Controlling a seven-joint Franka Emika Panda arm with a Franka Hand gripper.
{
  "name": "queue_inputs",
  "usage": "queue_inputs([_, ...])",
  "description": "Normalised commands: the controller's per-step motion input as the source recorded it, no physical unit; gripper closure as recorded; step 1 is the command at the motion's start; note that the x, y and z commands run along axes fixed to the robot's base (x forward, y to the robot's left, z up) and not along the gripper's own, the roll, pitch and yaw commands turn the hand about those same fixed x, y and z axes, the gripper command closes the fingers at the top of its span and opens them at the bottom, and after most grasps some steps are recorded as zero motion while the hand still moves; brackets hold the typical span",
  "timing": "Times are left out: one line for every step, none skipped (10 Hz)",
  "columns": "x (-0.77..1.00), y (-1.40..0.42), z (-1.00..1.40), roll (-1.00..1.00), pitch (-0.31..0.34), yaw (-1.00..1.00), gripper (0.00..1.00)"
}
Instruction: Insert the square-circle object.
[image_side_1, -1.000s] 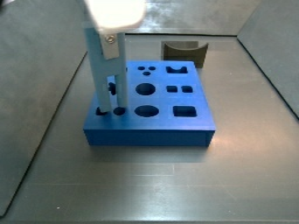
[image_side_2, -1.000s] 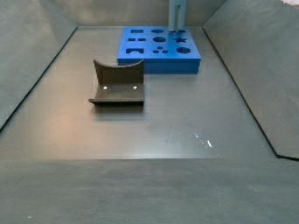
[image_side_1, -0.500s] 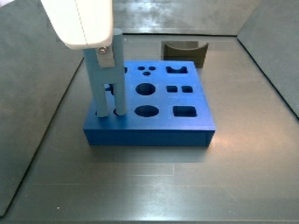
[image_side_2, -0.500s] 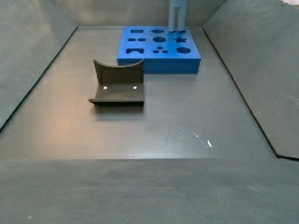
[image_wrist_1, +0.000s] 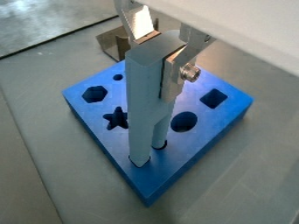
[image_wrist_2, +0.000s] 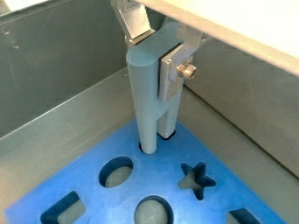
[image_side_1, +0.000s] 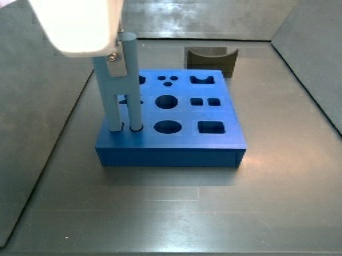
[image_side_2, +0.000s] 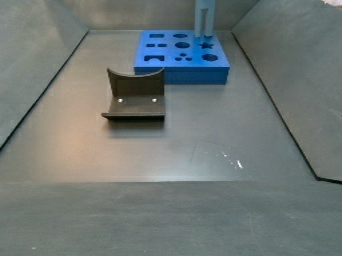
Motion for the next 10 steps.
queue_inputs([-0.13, 0.0, -0.17, -0.21, -0.016, -0.31, 1.0])
queue_inputs([0.0, 0.0, -0.22, -0.18, -0.033, -0.3, 1.0])
queue_inputs([0.03, 0.0, -0.29, -0.11, -0.003, -0.21, 1.0])
queue_inputs([0.03, 0.0, -0.29, -0.08, 0.0, -0.11, 1.0])
queue_inputs([0.05, 0.0, -0.27, -0.06, 0.0, -0.06, 1.0])
queue_inputs([0.02, 0.0, -0.22, -0.04, 0.0, 0.0, 1.0])
queue_inputs([0.0, 0.0, -0.22, -0.06, 0.0, 0.0, 1.0])
queue_inputs([0.0, 0.0, -0.22, -0.12, 0.0, 0.0, 1.0])
queue_inputs([0.0, 0.0, -0.2, -0.14, 0.0, -0.01, 1.0])
queue_inputs([0.0, 0.0, -0.28, -0.13, -0.011, 0.0, 1.0])
